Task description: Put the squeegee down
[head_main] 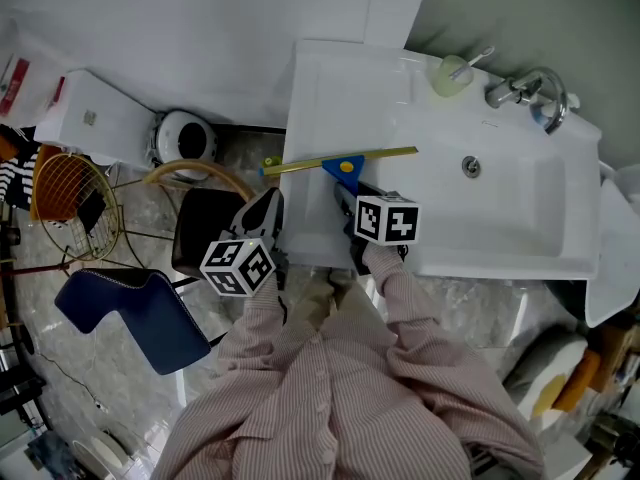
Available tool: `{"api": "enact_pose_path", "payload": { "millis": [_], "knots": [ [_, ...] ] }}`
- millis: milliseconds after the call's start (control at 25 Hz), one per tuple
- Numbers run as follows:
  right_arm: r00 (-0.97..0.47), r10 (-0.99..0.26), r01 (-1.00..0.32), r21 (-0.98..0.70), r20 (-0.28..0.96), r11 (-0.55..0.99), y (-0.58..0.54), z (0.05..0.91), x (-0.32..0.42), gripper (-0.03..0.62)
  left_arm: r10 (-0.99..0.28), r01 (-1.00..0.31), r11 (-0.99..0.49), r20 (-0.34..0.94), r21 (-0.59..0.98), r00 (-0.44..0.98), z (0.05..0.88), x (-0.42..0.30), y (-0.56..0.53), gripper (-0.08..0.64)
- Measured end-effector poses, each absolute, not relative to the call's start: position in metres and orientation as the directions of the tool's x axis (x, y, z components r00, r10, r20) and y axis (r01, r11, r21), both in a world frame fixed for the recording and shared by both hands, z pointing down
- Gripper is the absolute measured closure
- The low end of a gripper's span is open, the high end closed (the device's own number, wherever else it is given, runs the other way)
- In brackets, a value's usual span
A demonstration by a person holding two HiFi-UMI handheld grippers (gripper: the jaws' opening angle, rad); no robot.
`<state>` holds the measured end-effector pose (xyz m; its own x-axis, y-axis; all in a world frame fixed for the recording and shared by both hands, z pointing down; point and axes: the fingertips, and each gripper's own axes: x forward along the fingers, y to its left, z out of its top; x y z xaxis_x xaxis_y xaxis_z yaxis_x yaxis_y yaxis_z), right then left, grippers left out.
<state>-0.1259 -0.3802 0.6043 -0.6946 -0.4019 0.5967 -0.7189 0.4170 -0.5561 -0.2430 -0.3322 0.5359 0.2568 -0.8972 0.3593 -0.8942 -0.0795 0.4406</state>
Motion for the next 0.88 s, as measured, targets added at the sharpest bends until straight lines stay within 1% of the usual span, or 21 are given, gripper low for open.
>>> {"api": "enact_pose_path", "payload": {
  "millis": [520, 880],
  "knots": [
    [-0.626, -0.408, -0.777, -0.486, 0.665, 0.400, -0.376, 0.615, -0.123, 0.462, -0.896, -0.890, -0.084, 0.357, 0.449, 0.265, 0.538, -0.245, -0.327, 0.561],
    [-0.584, -0.429, -0.804, -0.415, 0.689, 0.426, -0.378, 0.616, -0.126, 0.462, -0.899, -0.886, -0.090, 0.345, 0.455, 0.269, 0.535, -0.249, -0.326, 0.561]
  ]
}}
